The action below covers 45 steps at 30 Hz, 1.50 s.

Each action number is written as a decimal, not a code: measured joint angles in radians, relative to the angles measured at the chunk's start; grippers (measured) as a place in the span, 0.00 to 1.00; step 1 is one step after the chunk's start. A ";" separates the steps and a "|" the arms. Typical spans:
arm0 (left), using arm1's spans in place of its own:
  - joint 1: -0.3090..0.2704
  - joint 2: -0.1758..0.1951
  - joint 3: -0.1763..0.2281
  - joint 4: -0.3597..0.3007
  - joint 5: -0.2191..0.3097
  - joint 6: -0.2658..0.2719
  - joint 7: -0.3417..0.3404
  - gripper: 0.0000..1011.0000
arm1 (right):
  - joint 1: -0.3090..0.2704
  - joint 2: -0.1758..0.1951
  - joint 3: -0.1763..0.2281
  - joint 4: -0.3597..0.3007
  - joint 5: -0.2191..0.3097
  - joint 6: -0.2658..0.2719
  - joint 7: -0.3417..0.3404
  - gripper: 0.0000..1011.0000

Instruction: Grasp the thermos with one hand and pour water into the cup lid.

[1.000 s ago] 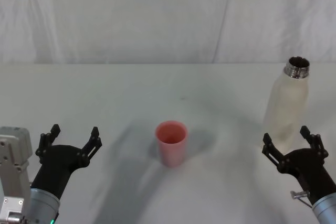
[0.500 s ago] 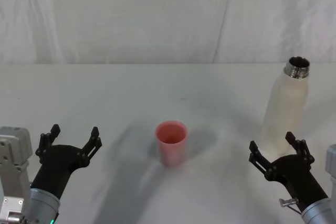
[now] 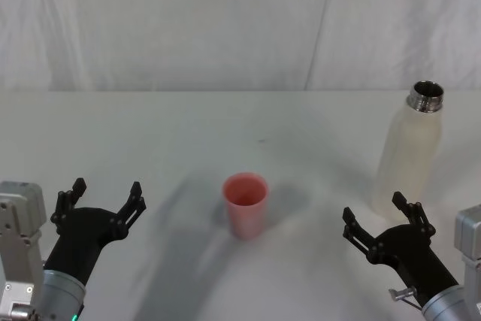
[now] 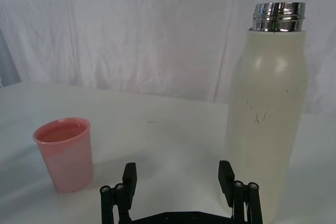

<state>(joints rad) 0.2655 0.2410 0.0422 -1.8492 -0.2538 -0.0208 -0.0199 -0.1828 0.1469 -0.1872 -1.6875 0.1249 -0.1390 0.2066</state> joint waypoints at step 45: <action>0.000 0.000 0.000 0.000 0.000 0.000 0.000 0.99 | 0.004 0.003 -0.003 0.005 0.004 0.000 -0.001 0.99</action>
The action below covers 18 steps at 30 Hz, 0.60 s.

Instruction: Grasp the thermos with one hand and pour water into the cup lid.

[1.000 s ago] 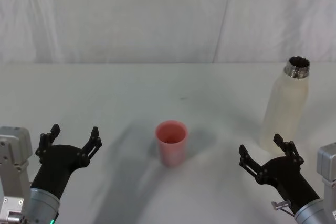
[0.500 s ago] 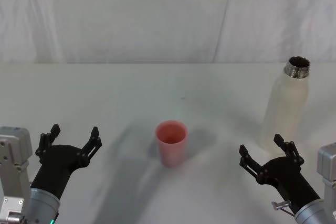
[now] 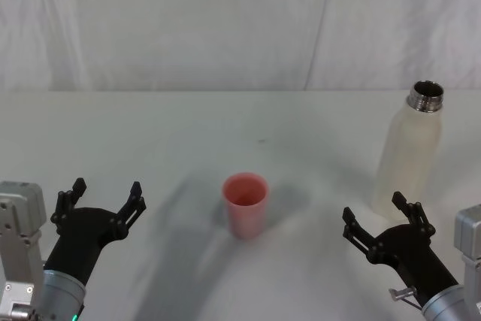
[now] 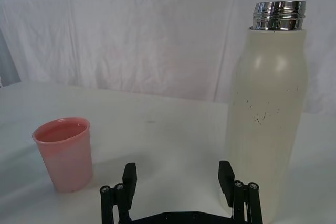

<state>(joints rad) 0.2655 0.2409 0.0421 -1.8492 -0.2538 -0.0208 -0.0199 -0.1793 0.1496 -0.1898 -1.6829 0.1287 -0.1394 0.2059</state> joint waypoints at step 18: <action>0.000 0.000 0.000 0.000 0.000 0.000 0.000 0.99 | 0.000 0.000 0.000 0.000 0.000 0.000 0.000 0.99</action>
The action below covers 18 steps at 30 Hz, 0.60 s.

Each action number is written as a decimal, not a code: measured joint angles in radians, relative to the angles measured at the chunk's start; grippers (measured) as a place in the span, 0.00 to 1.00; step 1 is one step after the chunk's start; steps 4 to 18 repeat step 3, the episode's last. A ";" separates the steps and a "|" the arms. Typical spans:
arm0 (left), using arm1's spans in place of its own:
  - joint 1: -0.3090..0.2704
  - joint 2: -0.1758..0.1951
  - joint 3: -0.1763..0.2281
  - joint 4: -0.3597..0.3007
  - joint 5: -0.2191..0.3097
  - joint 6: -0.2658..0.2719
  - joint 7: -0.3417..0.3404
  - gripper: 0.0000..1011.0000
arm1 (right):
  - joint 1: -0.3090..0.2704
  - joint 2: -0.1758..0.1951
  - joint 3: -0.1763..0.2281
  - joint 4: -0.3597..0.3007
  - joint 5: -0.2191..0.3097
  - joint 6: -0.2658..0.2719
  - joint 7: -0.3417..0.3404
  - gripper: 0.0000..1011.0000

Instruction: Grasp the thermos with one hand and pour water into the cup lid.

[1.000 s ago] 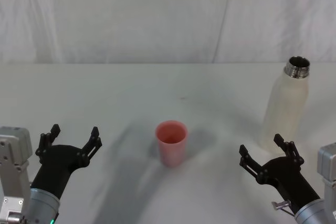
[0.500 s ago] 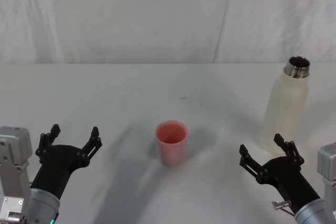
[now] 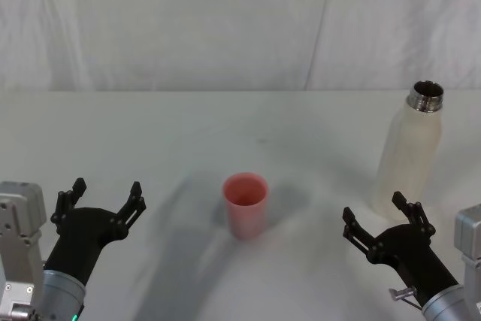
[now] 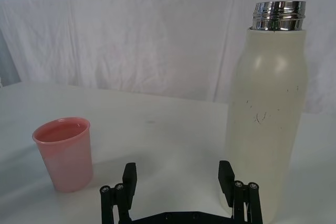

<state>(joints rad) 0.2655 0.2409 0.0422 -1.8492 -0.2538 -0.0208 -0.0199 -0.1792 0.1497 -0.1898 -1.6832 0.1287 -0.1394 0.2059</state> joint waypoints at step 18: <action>0.000 0.000 0.000 0.000 0.000 0.000 0.000 0.99 | 0.000 0.000 0.000 0.000 0.000 0.000 0.000 0.99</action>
